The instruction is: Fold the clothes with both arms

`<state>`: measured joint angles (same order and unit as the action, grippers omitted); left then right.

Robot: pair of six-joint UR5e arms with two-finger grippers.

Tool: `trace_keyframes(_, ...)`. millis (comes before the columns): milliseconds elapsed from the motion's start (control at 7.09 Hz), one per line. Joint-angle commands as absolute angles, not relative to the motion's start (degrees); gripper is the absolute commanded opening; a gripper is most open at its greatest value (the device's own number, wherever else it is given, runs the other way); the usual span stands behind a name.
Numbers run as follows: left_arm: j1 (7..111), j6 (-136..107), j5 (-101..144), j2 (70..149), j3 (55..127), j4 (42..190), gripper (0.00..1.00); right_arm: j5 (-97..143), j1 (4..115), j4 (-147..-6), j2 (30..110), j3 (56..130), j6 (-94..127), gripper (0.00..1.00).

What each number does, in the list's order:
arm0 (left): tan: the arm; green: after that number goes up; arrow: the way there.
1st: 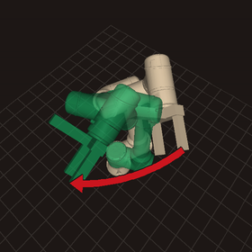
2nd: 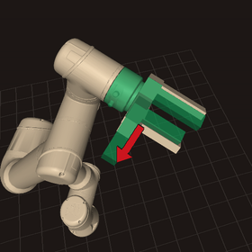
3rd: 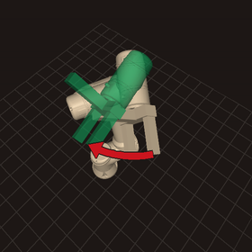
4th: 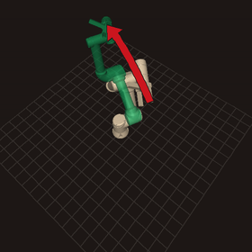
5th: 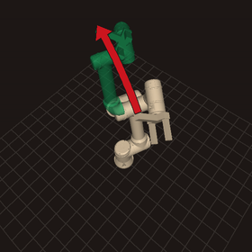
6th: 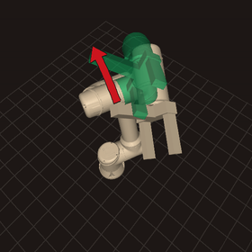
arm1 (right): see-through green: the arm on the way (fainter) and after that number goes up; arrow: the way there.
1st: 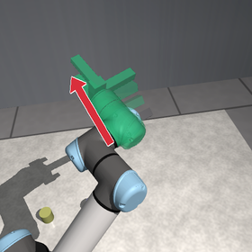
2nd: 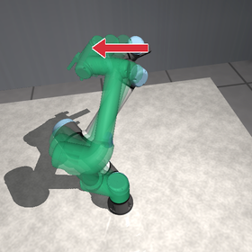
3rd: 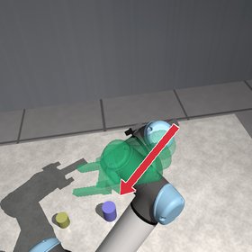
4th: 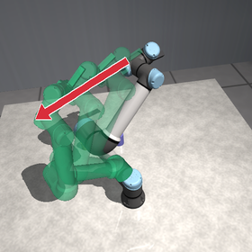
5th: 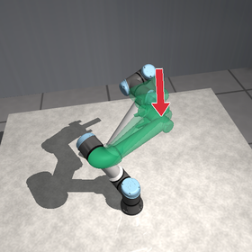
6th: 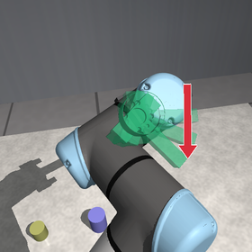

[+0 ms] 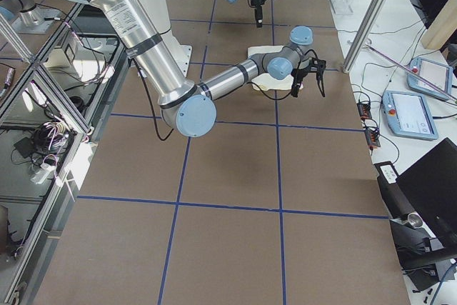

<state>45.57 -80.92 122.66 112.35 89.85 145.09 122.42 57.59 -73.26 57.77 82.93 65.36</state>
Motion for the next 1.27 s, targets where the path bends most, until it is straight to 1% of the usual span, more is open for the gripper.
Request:
trace_keyframes(0, 57.26, -62.86, 124.80, 102.09, 91.32, 144.76, 1.00, 122.52, 64.04, -81.87, 65.97, 88.84, 42.83, 1.00)
trace_keyframes(141, 63.57, -51.88, 124.89, 96.99, 91.32, 144.06, 1.00, 122.95, 68.25, -84.09, 69.92, 89.21, 32.01, 1.00)
trace_keyframes(282, 69.90, -40.20, 125.15, 94.68, 91.75, 137.79, 1.00, 124.79, 71.95, -84.20, 74.40, 89.21, 23.90, 1.00)
trace_keyframes(423, 76.14, -22.24, 125.07, 92.74, 91.67, 129.55, 1.00, 128.55, 76.85, -84.03, 79.49, 89.21, 15.90, 1.00)
trace_keyframes(564, 82.81, -4.83, 125.07, 92.46, 91.84, 119.37, 1.00, 131.89, 81.60, -84.02, 84.76, 88.95, 6.34, 1.00)
trace_keyframes(706, 86.62, 7.78, 125.33, 92.63, 92.02, 110.31, 1.00, 133.14, 86.52, -84.11, 89.77, 89.38, -1.50, 1.00)
trace_keyframes(847, 88.14, 13.65, 126.81, 88.98, 93.59, 109.78, 1.00, 133.76, 87.62, -83.42, 92.70, 89.38, -1.76, 1.00)
trace_keyframes(988, 87.98, 13.19, 126.74, 88.16, 91.95, 110.65, 1.00, 133.77, 88.76, -83.41, 93.33, 91.39, -2.54, 1.00)
trace_keyframes(1129, 88.24, 13.53, 125.17, 86.76, 89.50, 111.96, 1.00, 133.25, 89.03, -83.41, 93.43, 91.41, -2.64, 1.00)
